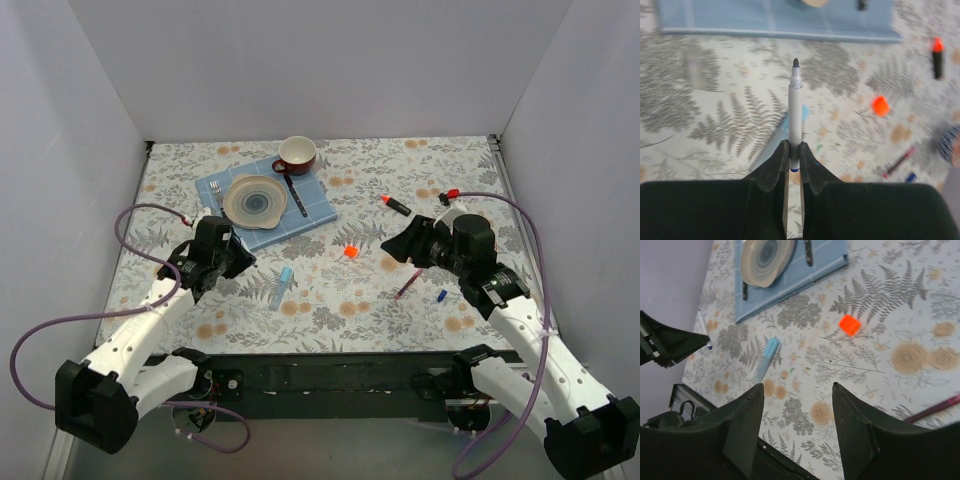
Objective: Insert the pens into the pen caps
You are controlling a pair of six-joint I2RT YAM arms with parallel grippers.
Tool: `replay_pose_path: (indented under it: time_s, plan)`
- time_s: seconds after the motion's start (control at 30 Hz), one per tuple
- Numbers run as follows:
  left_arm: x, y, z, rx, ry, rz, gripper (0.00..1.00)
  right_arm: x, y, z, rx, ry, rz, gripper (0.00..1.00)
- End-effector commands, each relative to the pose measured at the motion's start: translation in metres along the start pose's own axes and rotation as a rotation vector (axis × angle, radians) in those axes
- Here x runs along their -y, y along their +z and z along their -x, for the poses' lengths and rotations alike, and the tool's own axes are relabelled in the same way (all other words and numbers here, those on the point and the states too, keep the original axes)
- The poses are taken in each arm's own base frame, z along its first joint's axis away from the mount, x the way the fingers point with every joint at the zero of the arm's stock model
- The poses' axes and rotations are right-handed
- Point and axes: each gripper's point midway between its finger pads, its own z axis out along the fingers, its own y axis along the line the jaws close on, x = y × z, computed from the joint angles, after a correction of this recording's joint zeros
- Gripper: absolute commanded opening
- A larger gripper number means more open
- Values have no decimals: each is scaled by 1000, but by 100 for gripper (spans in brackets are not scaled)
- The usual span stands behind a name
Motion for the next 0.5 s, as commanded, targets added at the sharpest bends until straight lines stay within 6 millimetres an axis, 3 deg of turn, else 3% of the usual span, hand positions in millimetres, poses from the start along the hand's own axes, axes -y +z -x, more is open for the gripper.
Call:
replay_pose_path:
  time_s: [0.0, 0.03, 0.1, 0.17, 0.23, 0.33, 0.47]
  plan:
    - [75, -36, -26, -102, 201, -516, 0, -66, 3, 26, 48, -5, 330, 65]
    - [87, -54, -43, -177, 230, -646, 0, -75, 3, 25, 38, 28, 374, 65]
    - [100, -64, -56, -208, 258, -771, 0, -87, 10, 29, 38, 51, 410, 63]
    - [114, -86, -68, -253, 291, -904, 0, -101, 19, 18, 6, 23, 416, 63]
    - [118, -96, -77, -273, 301, -977, 0, -123, 19, 6, -14, -15, 471, 63]
    - [126, -121, -90, -318, 332, -1117, 0, -139, 26, -10, -45, -7, 520, 63]
    - [127, -134, -101, -363, 336, -1207, 0, -155, 35, -21, -83, -8, 541, 62]
